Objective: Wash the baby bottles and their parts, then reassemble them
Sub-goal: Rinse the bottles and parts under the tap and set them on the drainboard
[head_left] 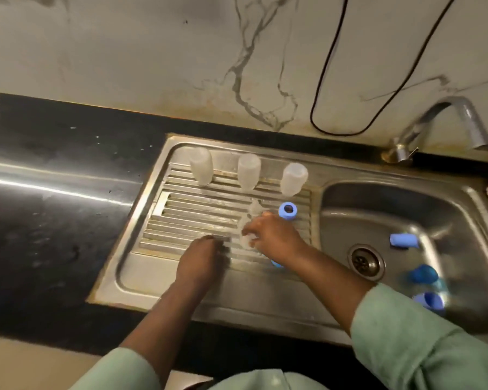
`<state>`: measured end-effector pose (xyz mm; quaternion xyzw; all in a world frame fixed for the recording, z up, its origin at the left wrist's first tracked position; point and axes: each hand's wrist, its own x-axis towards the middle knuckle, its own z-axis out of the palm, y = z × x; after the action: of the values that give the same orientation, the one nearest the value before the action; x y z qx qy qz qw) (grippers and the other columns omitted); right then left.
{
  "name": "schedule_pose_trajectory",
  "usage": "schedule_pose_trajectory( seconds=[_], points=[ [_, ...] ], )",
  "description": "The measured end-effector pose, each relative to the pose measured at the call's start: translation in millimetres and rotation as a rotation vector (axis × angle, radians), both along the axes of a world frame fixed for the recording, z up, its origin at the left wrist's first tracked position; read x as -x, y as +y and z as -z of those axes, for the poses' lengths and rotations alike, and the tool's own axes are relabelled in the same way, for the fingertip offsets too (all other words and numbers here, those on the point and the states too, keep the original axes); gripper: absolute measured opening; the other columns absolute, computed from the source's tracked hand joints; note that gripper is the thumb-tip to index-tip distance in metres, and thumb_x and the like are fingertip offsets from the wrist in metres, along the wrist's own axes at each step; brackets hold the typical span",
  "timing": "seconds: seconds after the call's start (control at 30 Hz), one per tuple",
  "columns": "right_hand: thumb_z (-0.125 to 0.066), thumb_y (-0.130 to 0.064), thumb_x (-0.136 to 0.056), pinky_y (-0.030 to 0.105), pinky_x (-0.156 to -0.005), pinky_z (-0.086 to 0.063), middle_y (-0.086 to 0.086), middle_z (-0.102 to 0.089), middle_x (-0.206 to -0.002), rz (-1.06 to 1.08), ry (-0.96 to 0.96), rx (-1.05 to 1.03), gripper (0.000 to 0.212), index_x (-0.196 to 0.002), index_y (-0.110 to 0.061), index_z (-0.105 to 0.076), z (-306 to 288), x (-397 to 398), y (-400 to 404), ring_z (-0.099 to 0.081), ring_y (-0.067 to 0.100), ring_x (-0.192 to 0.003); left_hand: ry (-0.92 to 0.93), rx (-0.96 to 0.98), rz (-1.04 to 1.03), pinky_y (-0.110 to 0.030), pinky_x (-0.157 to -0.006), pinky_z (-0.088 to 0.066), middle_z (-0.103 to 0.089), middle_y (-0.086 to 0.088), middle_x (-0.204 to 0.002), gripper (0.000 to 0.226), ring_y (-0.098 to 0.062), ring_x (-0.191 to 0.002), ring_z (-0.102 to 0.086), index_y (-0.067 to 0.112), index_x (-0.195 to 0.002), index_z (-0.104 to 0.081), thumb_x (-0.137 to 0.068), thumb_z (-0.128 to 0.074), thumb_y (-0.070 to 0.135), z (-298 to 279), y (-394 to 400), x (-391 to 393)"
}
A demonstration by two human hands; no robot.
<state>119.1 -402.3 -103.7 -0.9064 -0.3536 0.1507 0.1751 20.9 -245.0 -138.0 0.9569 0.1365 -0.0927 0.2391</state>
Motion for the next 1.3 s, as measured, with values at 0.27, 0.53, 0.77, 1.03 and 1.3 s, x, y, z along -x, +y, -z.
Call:
schedule_pose_trajectory(
  seconds=[0.27,0.53,0.77,1.03,1.3],
  points=[
    [-0.064,-0.01,-0.084,0.029,-0.081,-0.042,-0.002,-0.065,-0.099,-0.026,-0.027,0.109,0.026,-0.109,-0.019,-0.067,15.1,10.2,30.7,-0.052,0.023,-0.108,-0.004,-0.027,-0.05,-0.04,-0.084,-0.055,-0.072,-0.006,-0.11,0.025,-0.026,-0.1,-0.066,0.018,-0.113,-0.073,-0.094,-0.056,0.018,2.7,10.4,-5.8],
    [-0.068,-0.011,-0.082,0.038,-0.081,-0.048,0.006,-0.071,-0.096,0.265,0.009,-0.193,0.012,-0.093,-0.012,-0.074,-6.3,10.7,-45.6,-0.061,0.025,-0.094,-0.277,0.018,0.035,-0.044,-0.081,-0.052,-0.07,-0.012,-0.102,0.024,-0.035,-0.1,-0.061,0.008,-0.107,-0.073,-0.092,-0.055,0.008,-33.7,-42.0,-31.5],
    [-0.071,-0.017,-0.081,0.032,-0.073,-0.049,0.004,-0.072,-0.088,0.562,0.14,0.041,0.004,-0.085,-0.018,-0.073,10.1,-4.6,-230.4,-0.067,0.024,-0.087,-0.136,0.145,0.409,-0.041,-0.092,-0.048,-0.066,-0.012,-0.118,0.028,-0.033,-0.112,-0.059,0.011,-0.115,-0.069,-0.096,-0.051,0.021,-30.8,-202.4,-72.4],
    [-0.067,-0.027,-0.082,0.03,-0.09,-0.046,0.002,-0.063,-0.12,0.433,0.384,0.57,0.035,-0.117,-0.025,-0.061,75.0,-32.8,-402.8,-0.059,0.025,-0.113,0.335,0.117,0.422,-0.038,-0.099,-0.047,-0.057,-0.011,-0.139,0.037,-0.034,-0.125,-0.056,0.02,-0.133,-0.059,-0.096,-0.057,0.025,35.8,-365.5,-105.5],
    [-0.042,-0.014,-0.098,0.036,-0.095,-0.044,0.015,-0.055,-0.129,0.274,0.392,0.552,0.03,-0.124,-0.007,-0.057,116.4,-37.5,-418.9,-0.054,0.033,-0.118,0.376,0.03,0.31,-0.037,-0.092,-0.053,-0.067,-0.011,-0.124,0.029,-0.033,-0.112,-0.062,0.018,-0.12,-0.068,-0.095,-0.061,0.03,58.4,-390.0,-129.2]
  ],
)
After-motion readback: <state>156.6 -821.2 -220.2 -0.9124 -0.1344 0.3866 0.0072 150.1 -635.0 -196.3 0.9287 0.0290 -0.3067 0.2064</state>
